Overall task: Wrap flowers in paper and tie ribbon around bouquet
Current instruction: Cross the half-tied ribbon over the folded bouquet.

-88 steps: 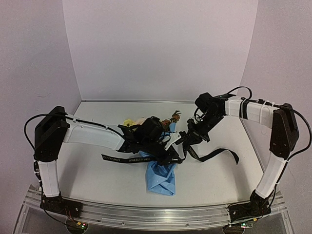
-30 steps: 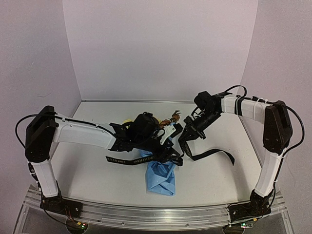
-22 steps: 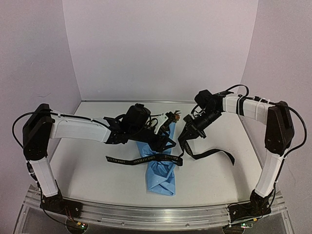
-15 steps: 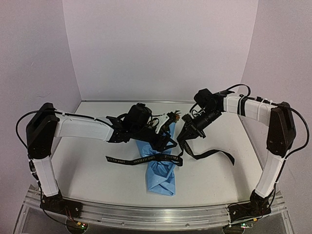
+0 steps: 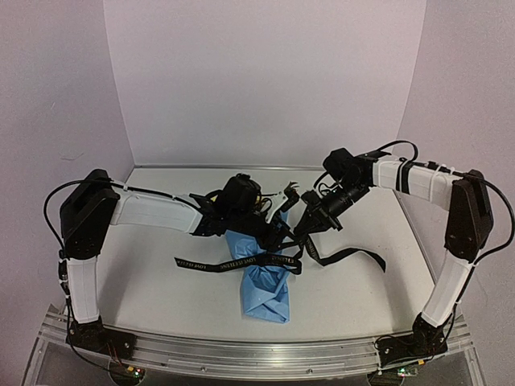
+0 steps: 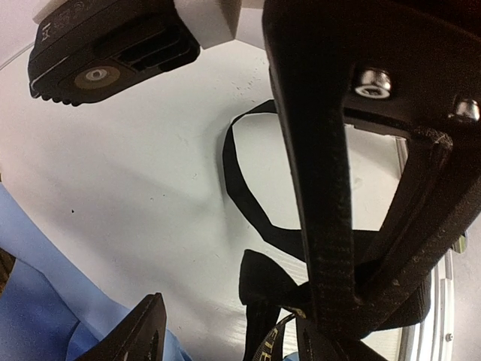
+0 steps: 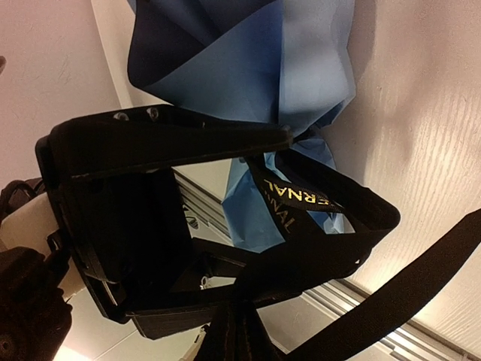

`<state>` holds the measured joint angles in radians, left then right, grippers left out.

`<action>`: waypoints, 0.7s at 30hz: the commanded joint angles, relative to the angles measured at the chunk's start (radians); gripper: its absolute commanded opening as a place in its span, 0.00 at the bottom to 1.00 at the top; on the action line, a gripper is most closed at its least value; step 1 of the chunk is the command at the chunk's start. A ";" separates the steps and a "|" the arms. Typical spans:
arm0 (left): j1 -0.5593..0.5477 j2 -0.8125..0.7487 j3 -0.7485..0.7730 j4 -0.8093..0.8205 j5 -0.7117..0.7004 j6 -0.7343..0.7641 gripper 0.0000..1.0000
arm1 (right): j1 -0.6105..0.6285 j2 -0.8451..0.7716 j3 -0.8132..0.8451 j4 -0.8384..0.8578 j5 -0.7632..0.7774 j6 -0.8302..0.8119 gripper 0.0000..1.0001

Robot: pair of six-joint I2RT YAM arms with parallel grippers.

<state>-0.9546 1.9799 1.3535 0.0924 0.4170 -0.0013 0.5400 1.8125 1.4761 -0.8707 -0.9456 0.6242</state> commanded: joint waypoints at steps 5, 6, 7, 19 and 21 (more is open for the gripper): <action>0.004 0.032 0.058 0.109 0.026 -0.023 0.55 | 0.016 -0.038 0.003 -0.008 -0.036 -0.021 0.00; 0.004 0.035 0.059 0.118 0.026 -0.027 0.53 | 0.017 -0.037 0.003 -0.009 -0.036 -0.021 0.00; 0.004 0.038 0.062 0.123 0.027 -0.032 0.51 | 0.018 -0.035 0.002 -0.010 -0.037 -0.021 0.00; 0.004 0.010 -0.024 0.265 -0.018 -0.134 0.08 | 0.025 -0.036 -0.033 -0.018 -0.015 -0.023 0.07; 0.004 -0.003 -0.053 0.290 -0.044 -0.149 0.01 | 0.027 -0.039 -0.045 -0.016 -0.016 -0.031 0.12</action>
<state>-0.9546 2.0279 1.3450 0.2783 0.4131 -0.1077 0.5592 1.8117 1.4563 -0.8772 -0.9626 0.6182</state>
